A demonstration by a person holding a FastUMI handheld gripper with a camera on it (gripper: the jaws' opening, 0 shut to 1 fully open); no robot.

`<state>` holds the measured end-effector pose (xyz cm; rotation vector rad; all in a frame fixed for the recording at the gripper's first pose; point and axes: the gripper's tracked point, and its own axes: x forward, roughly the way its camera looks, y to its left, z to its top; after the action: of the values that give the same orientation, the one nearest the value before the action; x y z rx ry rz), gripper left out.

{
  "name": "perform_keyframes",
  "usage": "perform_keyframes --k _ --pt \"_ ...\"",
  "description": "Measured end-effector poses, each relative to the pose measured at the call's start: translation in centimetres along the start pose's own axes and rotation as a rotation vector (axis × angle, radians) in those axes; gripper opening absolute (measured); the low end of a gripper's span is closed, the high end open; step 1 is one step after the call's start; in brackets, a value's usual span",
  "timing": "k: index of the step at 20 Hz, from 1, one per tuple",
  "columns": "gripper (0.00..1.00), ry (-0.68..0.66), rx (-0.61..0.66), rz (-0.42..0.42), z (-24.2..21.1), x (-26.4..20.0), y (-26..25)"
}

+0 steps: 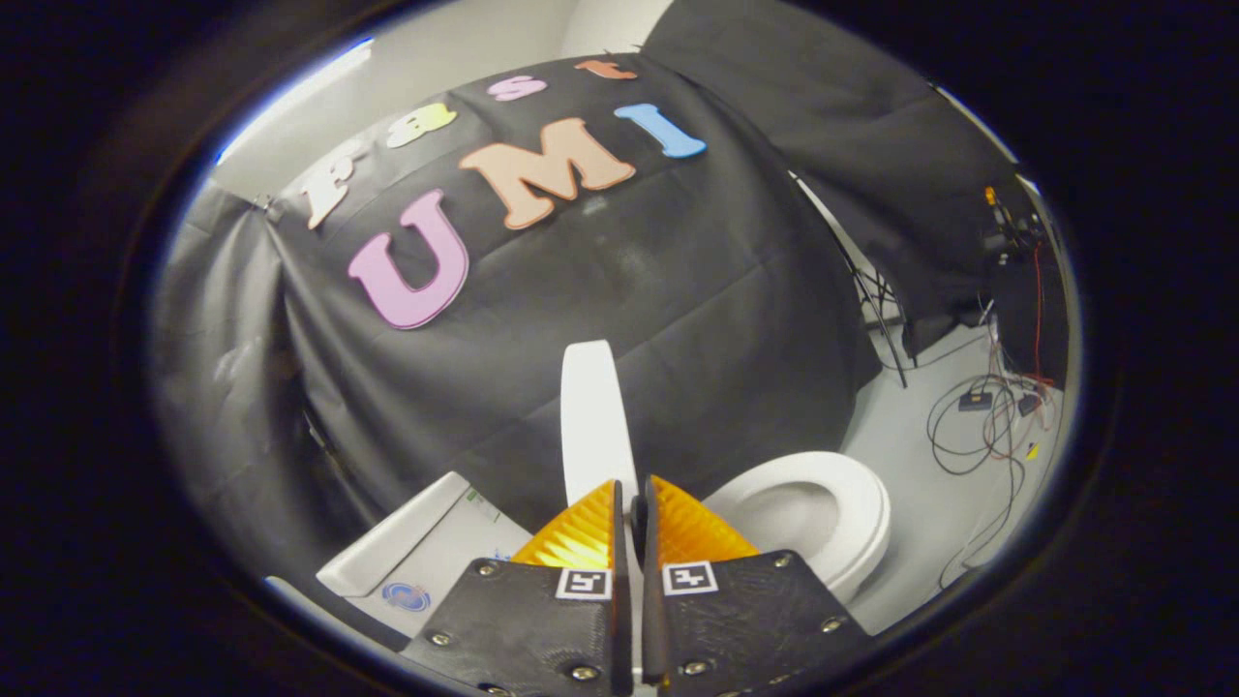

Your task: Open the toilet lid.

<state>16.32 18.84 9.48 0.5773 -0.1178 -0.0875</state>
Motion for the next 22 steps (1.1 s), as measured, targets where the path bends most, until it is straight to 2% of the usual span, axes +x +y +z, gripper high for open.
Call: perform_keyframes --k 5,9,12,17,22 --pt "0.05 -0.011 -0.103 0.066 -0.6 -0.8 5.3" --pt "0.05 0.013 -0.260 0.158 -2.2 -1.5 10.2" --pt "0.06 0.033 -0.264 0.229 -3.2 -2.0 12.4" --pt "0.11 0.059 -0.330 0.306 -4.6 -2.2 15.1" --pt "0.11 0.091 -0.429 0.383 -6.2 -2.4 17.8"
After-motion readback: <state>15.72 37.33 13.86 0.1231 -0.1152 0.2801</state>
